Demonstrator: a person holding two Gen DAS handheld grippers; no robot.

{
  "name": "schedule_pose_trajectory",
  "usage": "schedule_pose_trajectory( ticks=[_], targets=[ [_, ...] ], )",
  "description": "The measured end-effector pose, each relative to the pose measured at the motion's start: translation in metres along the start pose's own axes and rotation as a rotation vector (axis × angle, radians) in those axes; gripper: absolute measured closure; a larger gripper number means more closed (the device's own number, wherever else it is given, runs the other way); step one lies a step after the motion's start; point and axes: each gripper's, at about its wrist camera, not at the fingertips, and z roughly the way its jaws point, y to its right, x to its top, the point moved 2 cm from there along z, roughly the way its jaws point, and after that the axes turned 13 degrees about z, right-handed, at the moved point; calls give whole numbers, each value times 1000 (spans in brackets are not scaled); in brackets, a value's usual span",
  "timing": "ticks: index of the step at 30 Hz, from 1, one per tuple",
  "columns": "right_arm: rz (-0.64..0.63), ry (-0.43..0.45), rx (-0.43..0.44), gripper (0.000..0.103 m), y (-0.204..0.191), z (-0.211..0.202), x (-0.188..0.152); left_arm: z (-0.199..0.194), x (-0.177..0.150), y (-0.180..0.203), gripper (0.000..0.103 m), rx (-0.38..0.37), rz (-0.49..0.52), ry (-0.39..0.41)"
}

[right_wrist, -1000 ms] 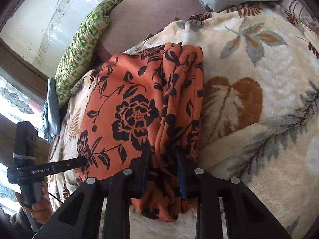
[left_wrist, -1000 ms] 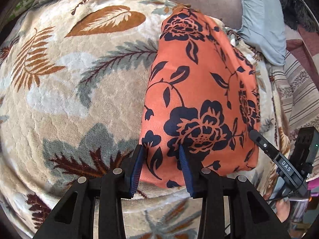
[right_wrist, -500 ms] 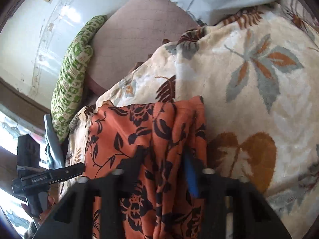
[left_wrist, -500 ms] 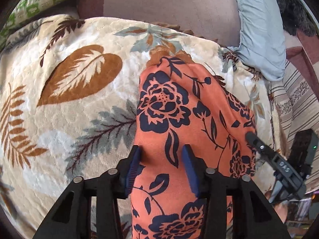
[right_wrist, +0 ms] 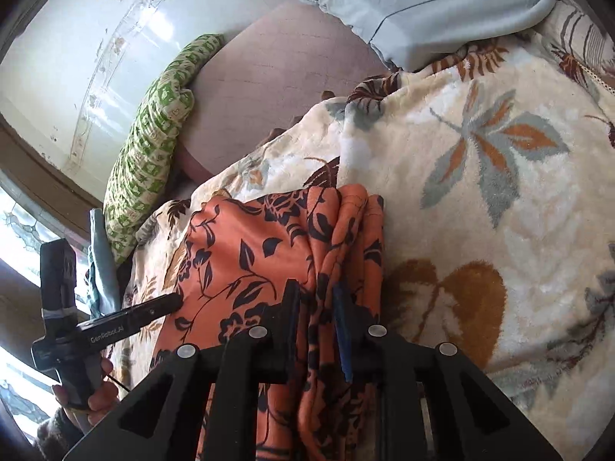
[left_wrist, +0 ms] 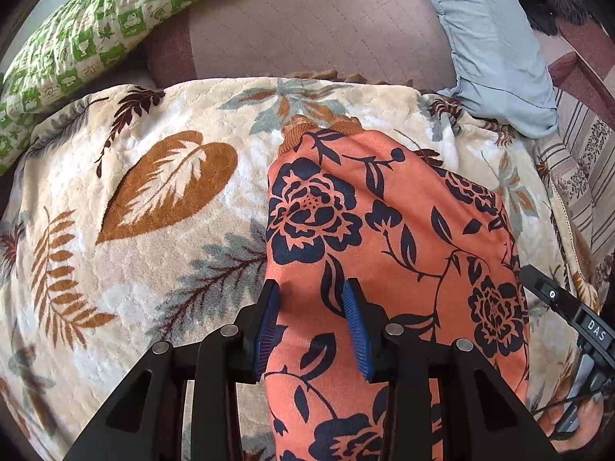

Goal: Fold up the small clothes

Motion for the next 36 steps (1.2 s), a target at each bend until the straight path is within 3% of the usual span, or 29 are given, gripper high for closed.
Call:
schedule_pose_trajectory(
  ticks=[2,4,6,10,17,19,21,24,28,31,33,36],
  targets=[
    [13,-11,13,80,1,-9,-8,-13,-5,2,69,0,-3,-4],
    [23,-26,20,66,3,-14,-18,-23,-10,5,69,12,2,4],
    [28,-50,13,60,6,-15,-29,-39,-16,8,69,30,18,6],
    [30,-97,2,60,10,-10,-52,-53,-26,13,69,71,47,11],
    [32,-97,41,57,7,-20,-69,-81,-51,17,69,122,92,26],
    [-2,-105,18,53,5,-21,-76,-86,-64,19,68,122,112,25],
    [-53,-113,-36,54,4,-17,-85,-83,-83,16,58,63,87,-7],
    [-179,-78,-123,71,-1,-13,-96,-59,-109,13,55,3,61,-89],
    [-169,-85,-140,71,5,-7,-100,-45,-117,3,56,-46,-12,-133],
    [-114,-85,-85,68,3,-24,-91,-71,-108,-1,65,-79,-14,-86],
    [-67,-61,-35,68,4,-38,-80,-95,-99,-3,65,-19,8,-2],
    [-14,-15,-1,61,4,-53,-61,-120,-89,0,55,81,49,91]
  ],
)
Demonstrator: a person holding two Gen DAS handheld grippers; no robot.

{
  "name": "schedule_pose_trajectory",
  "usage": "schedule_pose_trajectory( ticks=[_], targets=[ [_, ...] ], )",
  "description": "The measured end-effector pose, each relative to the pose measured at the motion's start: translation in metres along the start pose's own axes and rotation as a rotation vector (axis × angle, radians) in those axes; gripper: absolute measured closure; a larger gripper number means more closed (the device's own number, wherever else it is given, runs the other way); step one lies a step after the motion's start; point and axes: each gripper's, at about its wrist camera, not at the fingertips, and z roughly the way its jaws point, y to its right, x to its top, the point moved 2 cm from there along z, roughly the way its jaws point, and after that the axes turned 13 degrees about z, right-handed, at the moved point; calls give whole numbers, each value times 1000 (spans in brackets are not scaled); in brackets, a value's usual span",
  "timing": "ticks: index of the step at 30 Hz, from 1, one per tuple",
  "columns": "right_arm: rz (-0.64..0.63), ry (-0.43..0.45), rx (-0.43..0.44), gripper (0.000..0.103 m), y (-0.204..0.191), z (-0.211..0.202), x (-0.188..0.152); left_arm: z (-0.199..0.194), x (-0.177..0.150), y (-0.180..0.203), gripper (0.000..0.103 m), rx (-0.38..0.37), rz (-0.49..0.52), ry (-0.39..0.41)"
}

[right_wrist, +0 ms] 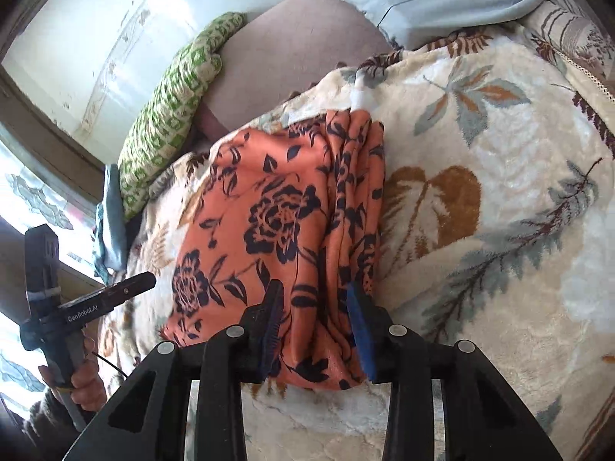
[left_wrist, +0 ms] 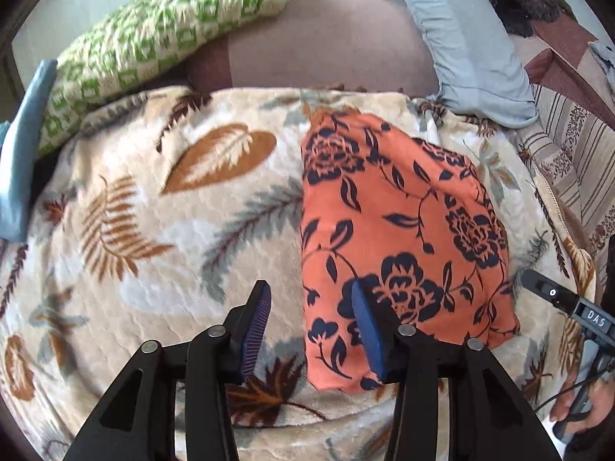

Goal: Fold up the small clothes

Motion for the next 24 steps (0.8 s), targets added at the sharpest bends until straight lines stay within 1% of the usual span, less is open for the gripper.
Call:
schedule_pose_trajectory(
  ticks=[1,3,7,14,22,24],
  targets=[
    [10,14,1,57,0,-3,5,-4,2,2,52,21,13,13],
    [16,27,-6,52,-2,-6,14,-7,5,6,51,41,41,24],
    [18,19,-23,47,-5,1,27,2,7,10,51,64,69,7],
    [5,-7,-44,46,-13,26,40,33,21,7,51,68,89,-28],
    [18,-24,-32,46,-21,53,63,59,38,3,51,109,118,-41],
    [29,-24,-28,46,-20,59,70,68,44,1,51,99,130,-55]
  ],
)
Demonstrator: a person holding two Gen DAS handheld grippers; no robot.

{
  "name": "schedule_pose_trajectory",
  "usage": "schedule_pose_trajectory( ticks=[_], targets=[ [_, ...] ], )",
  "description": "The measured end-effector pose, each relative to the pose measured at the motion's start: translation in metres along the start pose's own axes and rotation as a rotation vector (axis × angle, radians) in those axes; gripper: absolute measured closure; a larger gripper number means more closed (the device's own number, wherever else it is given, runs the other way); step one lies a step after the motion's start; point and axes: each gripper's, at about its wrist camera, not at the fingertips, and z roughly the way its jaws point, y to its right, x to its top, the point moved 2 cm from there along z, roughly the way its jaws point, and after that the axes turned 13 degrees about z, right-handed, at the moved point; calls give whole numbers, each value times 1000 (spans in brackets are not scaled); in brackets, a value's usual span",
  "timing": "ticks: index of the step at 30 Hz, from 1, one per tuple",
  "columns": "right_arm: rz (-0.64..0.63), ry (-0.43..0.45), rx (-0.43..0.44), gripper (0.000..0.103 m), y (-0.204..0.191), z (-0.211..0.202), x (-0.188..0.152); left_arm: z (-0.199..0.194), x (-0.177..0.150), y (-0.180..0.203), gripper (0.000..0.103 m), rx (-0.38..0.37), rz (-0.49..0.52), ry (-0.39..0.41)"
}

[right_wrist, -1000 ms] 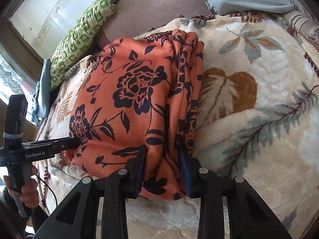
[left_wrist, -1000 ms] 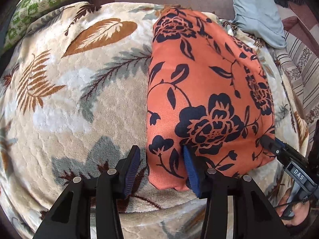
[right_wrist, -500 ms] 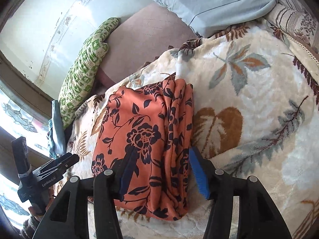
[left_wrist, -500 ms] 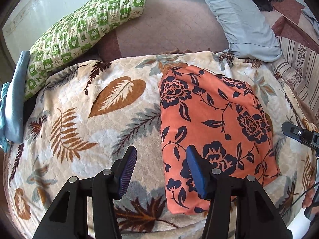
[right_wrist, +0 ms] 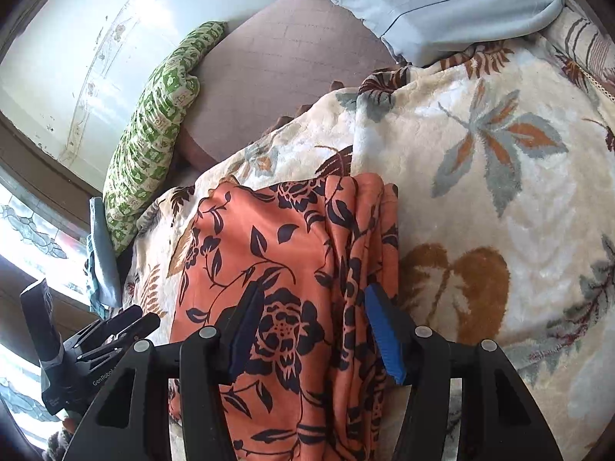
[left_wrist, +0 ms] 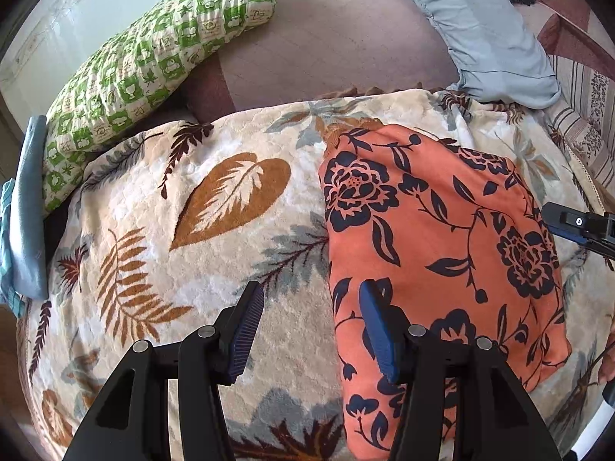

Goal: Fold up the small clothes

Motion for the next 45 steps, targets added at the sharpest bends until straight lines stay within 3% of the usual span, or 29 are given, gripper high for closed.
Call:
schedule_pose_trajectory(
  ticks=[5,9,11,12,14,16,18,19,22,25,26,28,30,32,35,39,40,41,43,45],
  targets=[
    [82,-20,-1,45,9,23,17,39,29,-25,51,-148,-120,-79],
    [66,-6,-10,48,8,40,22,70,49,-39,51,-192,-213,-133],
    [14,15,-14,78,1,40,24,79,59,-39,51,-205,-228,-128],
    [1,27,-11,87,-1,38,25,82,63,-39,51,-213,-233,-126],
    [-12,83,20,88,-1,27,25,90,73,-37,51,-236,-247,-117],
    [23,74,-7,88,10,33,28,103,78,-32,51,-241,-258,-124],
    [56,32,-52,87,22,45,28,122,80,-26,54,-248,-278,-184],
    [62,28,-34,86,24,45,28,128,81,-25,57,-263,-293,-197],
    [83,19,53,75,23,35,26,131,83,-27,54,-286,-298,-172],
    [59,12,23,64,19,39,29,142,79,-31,46,-324,-341,-201],
    [56,1,2,64,18,43,30,141,77,-33,50,-349,-380,-201],
    [14,24,30,89,4,37,31,132,77,-38,62,-370,-403,-179],
    [-44,99,94,89,-12,17,32,117,78,-47,64,-369,-425,-109],
    [-12,112,91,89,-8,18,36,117,80,-52,70,-334,-433,-101],
    [57,-12,-68,84,19,54,35,136,79,-48,70,-299,-423,-196],
    [116,9,109,69,26,14,19,102,61,-51,70,-360,-410,-143],
    [111,-1,126,60,27,4,11,89,50,-50,67,-390,-395,-126],
    [103,-8,127,57,29,-4,1,75,38,-49,60,-421,-383,-111],
    [93,-47,140,56,32,-11,-20,51,10,-41,47,-448,-378,-97],
    [79,-92,115,56,33,-6,-42,41,-17,-32,43,-472,-375,-103]
  ],
)
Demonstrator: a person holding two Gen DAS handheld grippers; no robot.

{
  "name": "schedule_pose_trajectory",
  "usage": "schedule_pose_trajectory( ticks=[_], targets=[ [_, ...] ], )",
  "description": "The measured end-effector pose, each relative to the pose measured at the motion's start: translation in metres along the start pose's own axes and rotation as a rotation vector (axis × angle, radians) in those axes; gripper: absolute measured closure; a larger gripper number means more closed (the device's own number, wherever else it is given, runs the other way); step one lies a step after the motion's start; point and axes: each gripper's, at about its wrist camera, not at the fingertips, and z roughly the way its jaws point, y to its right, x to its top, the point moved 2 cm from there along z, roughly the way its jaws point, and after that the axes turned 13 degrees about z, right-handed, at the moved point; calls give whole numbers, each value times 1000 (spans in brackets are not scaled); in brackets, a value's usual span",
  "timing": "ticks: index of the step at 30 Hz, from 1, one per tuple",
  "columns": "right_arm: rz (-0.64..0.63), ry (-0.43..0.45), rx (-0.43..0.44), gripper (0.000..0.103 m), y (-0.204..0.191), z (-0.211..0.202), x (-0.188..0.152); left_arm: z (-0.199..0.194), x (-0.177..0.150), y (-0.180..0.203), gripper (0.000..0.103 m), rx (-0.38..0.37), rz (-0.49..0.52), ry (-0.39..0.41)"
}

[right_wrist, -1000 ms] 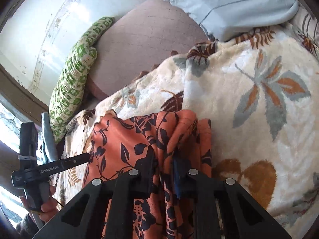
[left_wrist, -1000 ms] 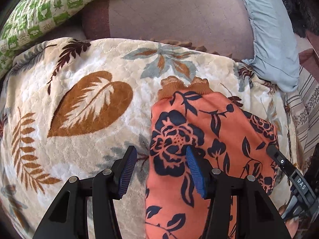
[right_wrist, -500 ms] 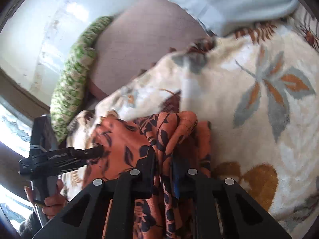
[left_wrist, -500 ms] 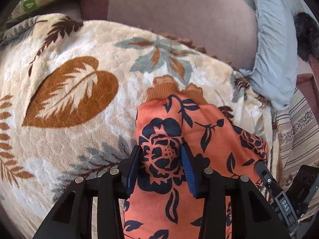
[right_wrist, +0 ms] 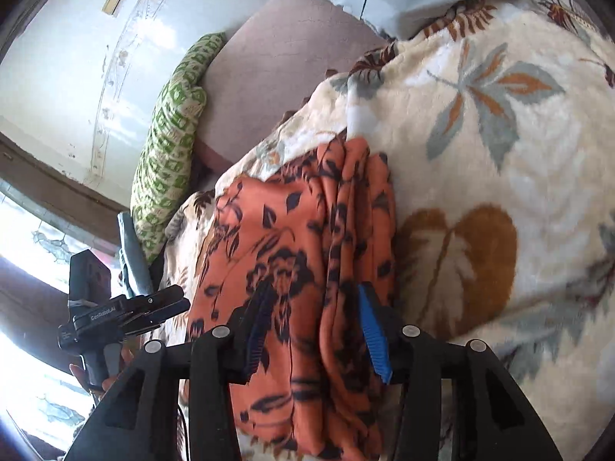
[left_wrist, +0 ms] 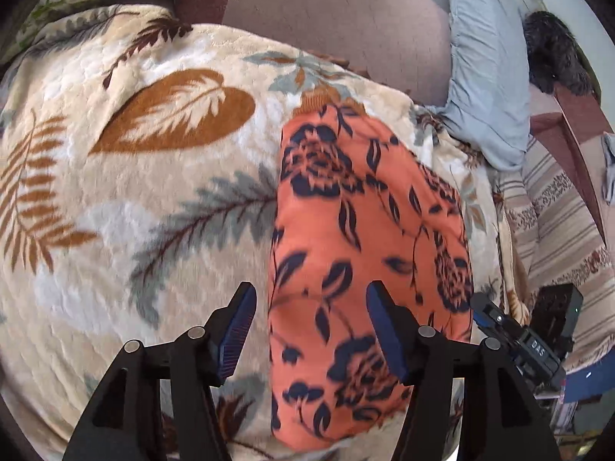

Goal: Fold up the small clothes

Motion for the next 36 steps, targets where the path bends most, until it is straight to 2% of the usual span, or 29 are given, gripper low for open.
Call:
schedule_pose_trajectory(
  ticks=[2,3,4,7,8,10,11,15,17,19,22,25,27,30,32,34,36],
  targets=[
    [-63,1,-92,61,-4,7,-16,9,-24,1,45,-20,-31,-47],
    [-90,8,-78,79,-10,2,-21,11,-32,3,49,-30,-44,-62],
    [-96,19,-46,91,-15,-6,-26,7,-39,7,59,-19,-38,-57],
    [-103,86,-3,92,-20,-33,-38,-6,-53,23,64,109,51,-4],
    [-101,79,-23,92,-16,-31,-41,-6,-55,27,66,146,79,1],
    [-106,37,-139,91,-4,-12,-45,1,-56,31,66,195,110,-15],
    [-105,28,-157,91,1,-8,-48,3,-55,33,67,210,110,-22],
    [-81,64,-91,85,-7,-24,-54,1,-53,38,68,252,140,-5],
    [-95,69,-107,78,-9,-29,-60,-1,-57,44,68,258,150,2],
    [-106,67,-141,64,-8,-29,-66,-7,-61,49,68,267,156,5],
    [-127,61,-195,64,-5,-20,-78,-14,-69,54,68,278,163,-2],
    [-153,74,-220,74,-3,-18,-80,-14,-73,57,68,296,180,-14],
    [-124,58,-219,74,4,-17,-78,-11,-74,55,66,297,187,-27],
    [-113,47,-194,72,3,-22,-78,-12,-75,47,65,268,183,-43],
    [-88,46,-167,69,1,-29,-72,-20,-71,41,65,207,162,-45],
    [-45,90,-101,69,0,-43,-60,-33,-60,33,65,154,140,-14],
    [7,140,-38,69,-2,-53,-41,-45,-44,22,65,137,115,28]
  ],
)
